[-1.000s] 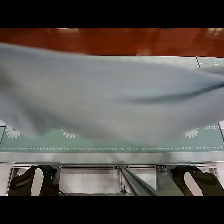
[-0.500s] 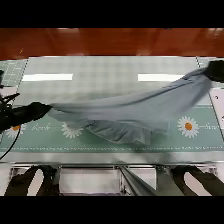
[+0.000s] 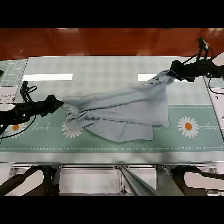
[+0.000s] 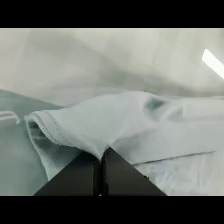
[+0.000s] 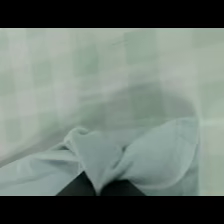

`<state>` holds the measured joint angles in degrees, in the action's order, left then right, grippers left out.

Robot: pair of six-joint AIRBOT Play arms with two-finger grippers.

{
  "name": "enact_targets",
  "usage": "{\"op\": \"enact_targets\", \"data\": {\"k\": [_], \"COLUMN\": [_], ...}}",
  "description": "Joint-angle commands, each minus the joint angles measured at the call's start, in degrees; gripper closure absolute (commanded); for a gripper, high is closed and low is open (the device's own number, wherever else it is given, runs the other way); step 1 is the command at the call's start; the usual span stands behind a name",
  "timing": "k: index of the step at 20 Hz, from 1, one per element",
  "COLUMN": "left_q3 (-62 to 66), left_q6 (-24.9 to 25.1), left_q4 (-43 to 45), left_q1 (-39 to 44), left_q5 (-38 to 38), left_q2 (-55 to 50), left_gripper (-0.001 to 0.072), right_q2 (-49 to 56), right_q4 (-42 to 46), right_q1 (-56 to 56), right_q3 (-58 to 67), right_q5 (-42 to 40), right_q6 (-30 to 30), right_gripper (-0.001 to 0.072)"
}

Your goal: Fold the shirts.

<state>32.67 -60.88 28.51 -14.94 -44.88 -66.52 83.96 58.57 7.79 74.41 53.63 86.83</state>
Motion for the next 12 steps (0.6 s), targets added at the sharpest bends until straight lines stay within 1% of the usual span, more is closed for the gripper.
{"op": "enact_targets", "data": {"k": [1,2,3,4,5,6,8,10,12], "left_q3": [1.0,1.1,1.4,2.2,4.4,7.2,12.5,14.2,11.4], "left_q6": [2.4,2.4,2.4,2.7,2.7,2.5,2.1,2.0,1.6], "left_q4": [-2.6,-2.6,-2.4,-1.5,1.9,5.2,7.8,7.8,7.9], "left_q1": [0.3,0.3,0.2,-0.2,-1.9,-4.7,-12.1,-20.3,-26.1], "left_q5": [0.9,1.0,0.9,0.2,-2.8,-7.5,-17.7,-25.2,-31.1], "left_q2": [-4.0,-4.0,-4.0,-3.9,-3.7,-3.5,-3.4,-3.3,-3.7], "left_gripper": [0.0675,0.0630,0.0339,0.0204,0.0203,0.0203,0.0204,0.0204,0.0205], "right_q2": [2.7,2.7,2.7,2.7,2.7,2.3,-1.0,-6.2,-11.9], "right_q4": [-2.3,-1.0,-0.6,-1.1,-1.6,-1.6,-1.0,0.0,-1.8], "right_q1": [0.0,0.4,1.2,2.7,5.0,7.9,14.6,20.4,24.4], "right_q3": [0.2,0.4,0.7,1.7,3.5,5.4,6.0,0.9,-11.0], "right_q5": [-1.6,-0.7,0.7,3.8,8.3,13.2,18.7,18.7,13.6], "right_q6": [-0.9,-0.4,0.5,0.6,0.6,0.2,-2.9,-4.8,-7.3], "right_gripper": [0.0416,0.0307,0.0304,0.0304,0.0304,0.0303,0.0304,0.0304,0.0304]}}
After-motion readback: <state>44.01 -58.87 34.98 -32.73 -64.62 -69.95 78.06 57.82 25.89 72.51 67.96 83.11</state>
